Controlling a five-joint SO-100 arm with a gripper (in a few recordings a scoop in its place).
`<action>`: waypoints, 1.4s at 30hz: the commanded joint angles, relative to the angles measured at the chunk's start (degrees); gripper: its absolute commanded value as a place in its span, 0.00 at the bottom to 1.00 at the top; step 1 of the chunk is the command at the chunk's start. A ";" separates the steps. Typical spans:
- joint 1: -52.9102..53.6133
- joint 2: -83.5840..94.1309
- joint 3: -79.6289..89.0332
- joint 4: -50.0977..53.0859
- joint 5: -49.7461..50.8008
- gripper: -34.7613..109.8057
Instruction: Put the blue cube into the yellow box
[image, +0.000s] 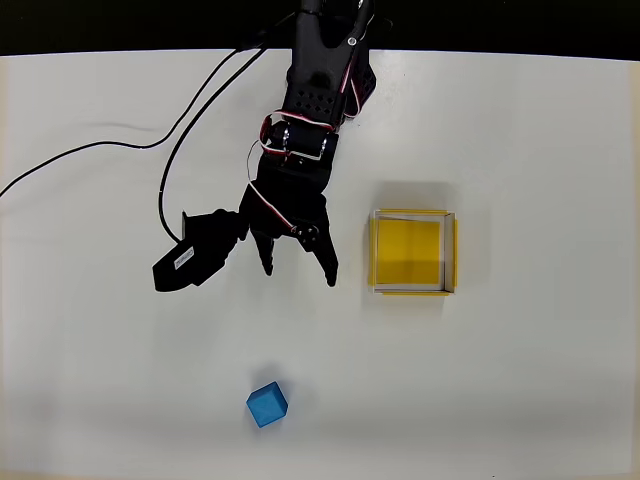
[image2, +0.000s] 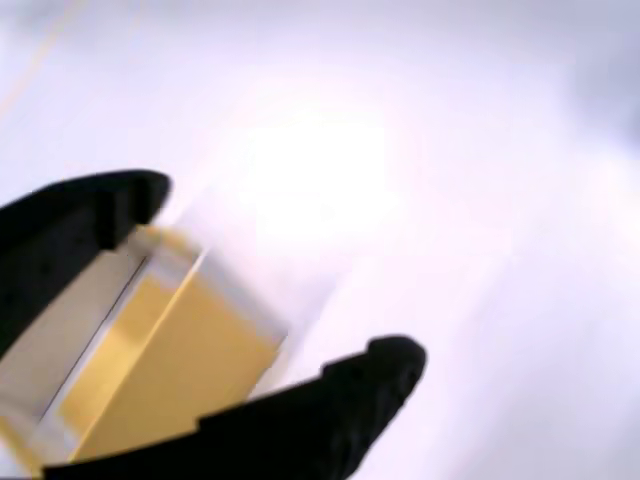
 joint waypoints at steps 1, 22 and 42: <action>2.11 -5.36 -11.87 -9.84 -0.44 0.61; 4.04 -45.53 -34.45 -38.58 -1.49 0.68; 4.31 -72.51 -51.33 -47.55 -3.52 0.68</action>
